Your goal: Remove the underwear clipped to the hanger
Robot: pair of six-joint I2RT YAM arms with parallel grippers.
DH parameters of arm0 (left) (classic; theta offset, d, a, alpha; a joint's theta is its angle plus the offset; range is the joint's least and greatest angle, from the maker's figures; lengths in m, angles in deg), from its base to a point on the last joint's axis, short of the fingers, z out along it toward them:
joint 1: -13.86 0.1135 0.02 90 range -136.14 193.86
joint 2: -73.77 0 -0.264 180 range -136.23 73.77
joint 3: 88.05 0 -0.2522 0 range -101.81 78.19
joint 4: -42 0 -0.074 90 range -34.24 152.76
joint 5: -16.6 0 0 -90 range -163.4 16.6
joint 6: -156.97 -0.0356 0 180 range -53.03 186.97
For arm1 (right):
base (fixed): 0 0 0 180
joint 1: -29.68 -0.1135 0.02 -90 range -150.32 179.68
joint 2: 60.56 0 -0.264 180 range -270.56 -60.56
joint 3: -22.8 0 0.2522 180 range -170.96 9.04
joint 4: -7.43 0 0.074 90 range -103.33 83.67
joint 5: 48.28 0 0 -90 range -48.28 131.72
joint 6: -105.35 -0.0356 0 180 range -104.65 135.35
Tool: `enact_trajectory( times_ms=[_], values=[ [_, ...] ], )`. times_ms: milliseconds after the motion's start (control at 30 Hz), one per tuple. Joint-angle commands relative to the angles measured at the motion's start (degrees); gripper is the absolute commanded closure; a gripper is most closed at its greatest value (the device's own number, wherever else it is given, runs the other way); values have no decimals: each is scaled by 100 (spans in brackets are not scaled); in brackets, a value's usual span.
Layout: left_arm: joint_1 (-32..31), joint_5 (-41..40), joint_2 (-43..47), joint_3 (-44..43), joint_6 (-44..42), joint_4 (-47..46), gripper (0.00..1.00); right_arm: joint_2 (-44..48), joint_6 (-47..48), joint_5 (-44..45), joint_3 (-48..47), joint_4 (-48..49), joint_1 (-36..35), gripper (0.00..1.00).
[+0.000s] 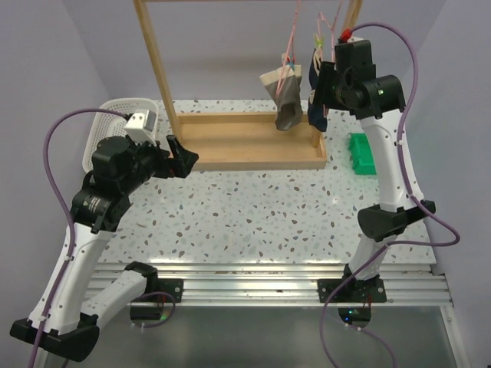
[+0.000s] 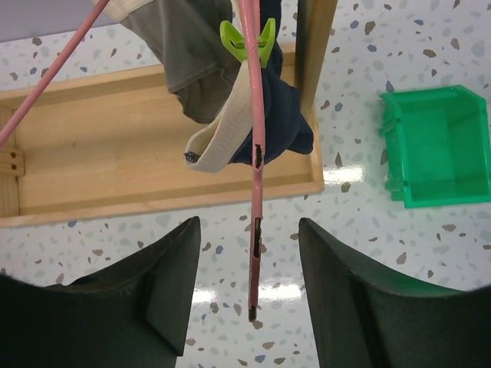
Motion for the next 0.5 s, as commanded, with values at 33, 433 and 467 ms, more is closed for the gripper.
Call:
enact_trajectory(
  times_ms=[33,433,467],
  values=[
    [-32,55,3,88,-104,-202,0,-139,-157,-12,-59,24,39,44],
    [-32,19,117,158,-113,-194,0,-245,-95,463,29,-12,31,65],
    [-32,28,126,167,-121,-185,0,-227,-86,498,37,5,31,73]
  ],
)
